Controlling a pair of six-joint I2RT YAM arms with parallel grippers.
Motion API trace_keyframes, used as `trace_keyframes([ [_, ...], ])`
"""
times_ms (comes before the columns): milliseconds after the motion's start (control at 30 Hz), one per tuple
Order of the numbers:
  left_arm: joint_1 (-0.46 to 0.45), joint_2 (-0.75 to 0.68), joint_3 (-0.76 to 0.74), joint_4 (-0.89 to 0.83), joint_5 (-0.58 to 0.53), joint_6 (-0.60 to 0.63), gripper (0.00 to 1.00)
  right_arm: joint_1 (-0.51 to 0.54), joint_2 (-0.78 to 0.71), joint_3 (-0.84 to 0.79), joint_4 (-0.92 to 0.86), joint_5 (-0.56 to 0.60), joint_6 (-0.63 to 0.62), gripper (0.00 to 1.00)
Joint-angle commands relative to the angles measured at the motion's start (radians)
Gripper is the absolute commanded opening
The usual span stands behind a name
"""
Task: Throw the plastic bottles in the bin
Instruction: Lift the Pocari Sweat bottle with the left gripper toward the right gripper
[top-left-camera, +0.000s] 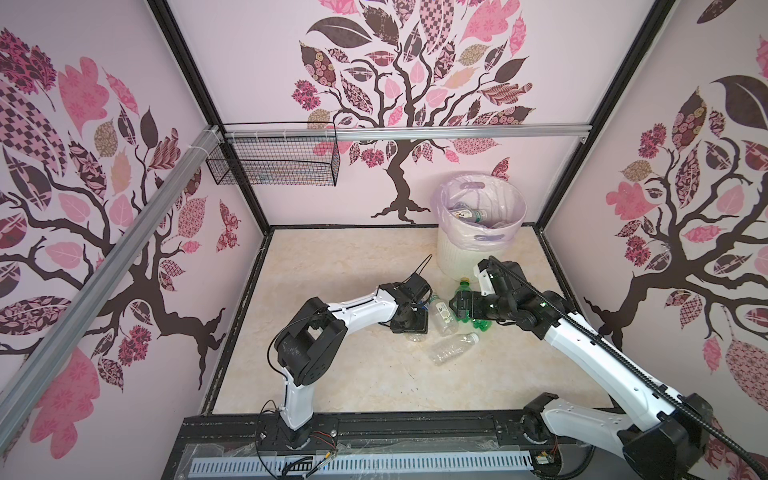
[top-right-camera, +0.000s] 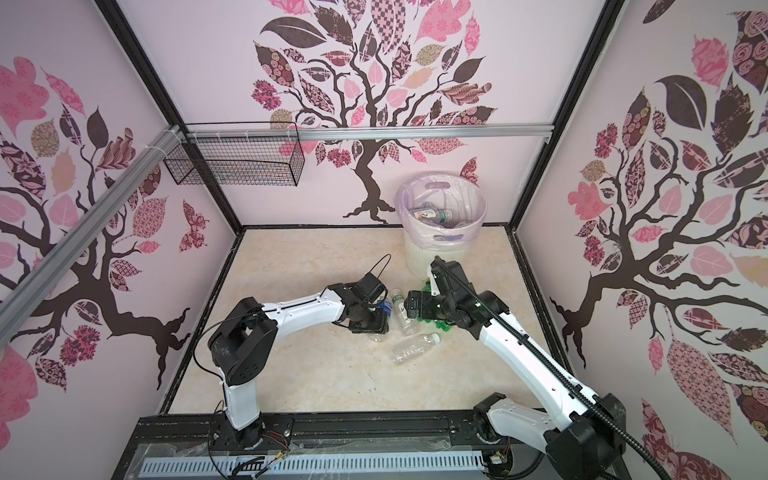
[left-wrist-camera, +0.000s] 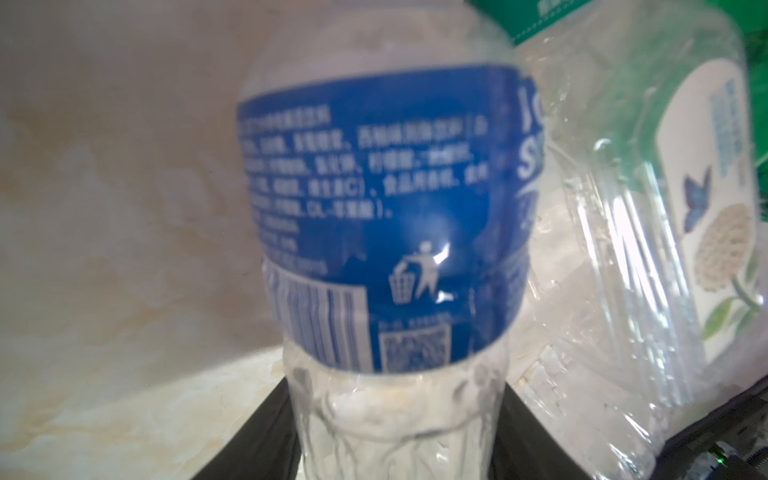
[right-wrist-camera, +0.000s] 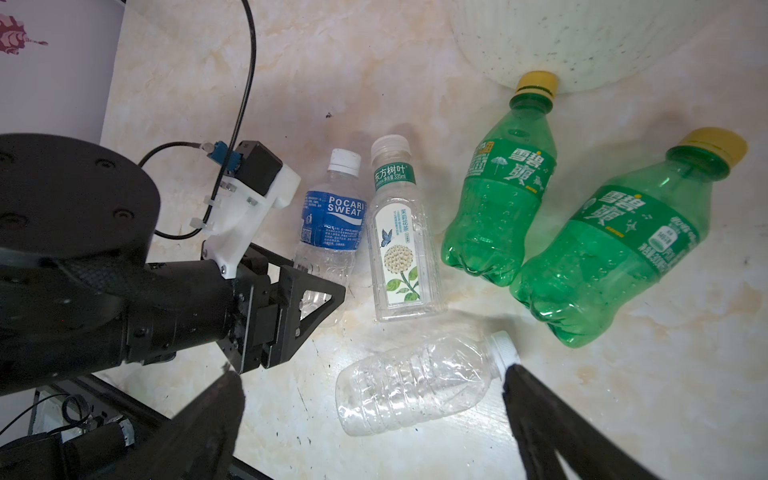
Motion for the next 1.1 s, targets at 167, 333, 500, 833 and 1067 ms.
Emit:
trace_keyframes([
  [167,0.0,0.019,-0.027,-0.007,-0.063,0.016,0.67,-0.004,0.0,-0.008,-0.007,0.002,-0.001,0.99],
  [333,0.001,0.014,-0.046,0.013,-0.063,0.02,0.63,-0.008,0.006,-0.007,-0.01,-0.003,0.008,1.0],
  [500,0.001,-0.016,-0.068,0.031,-0.043,0.027,0.49,-0.013,0.014,0.012,-0.017,-0.013,0.017,0.99],
  [833,0.021,-0.169,-0.081,0.042,0.003,0.054,0.4,-0.035,0.047,0.093,-0.043,-0.071,0.087,0.99],
  [1067,0.037,-0.261,-0.049,0.057,0.07,0.06,0.41,-0.052,0.081,0.15,-0.015,-0.16,0.153,1.0],
])
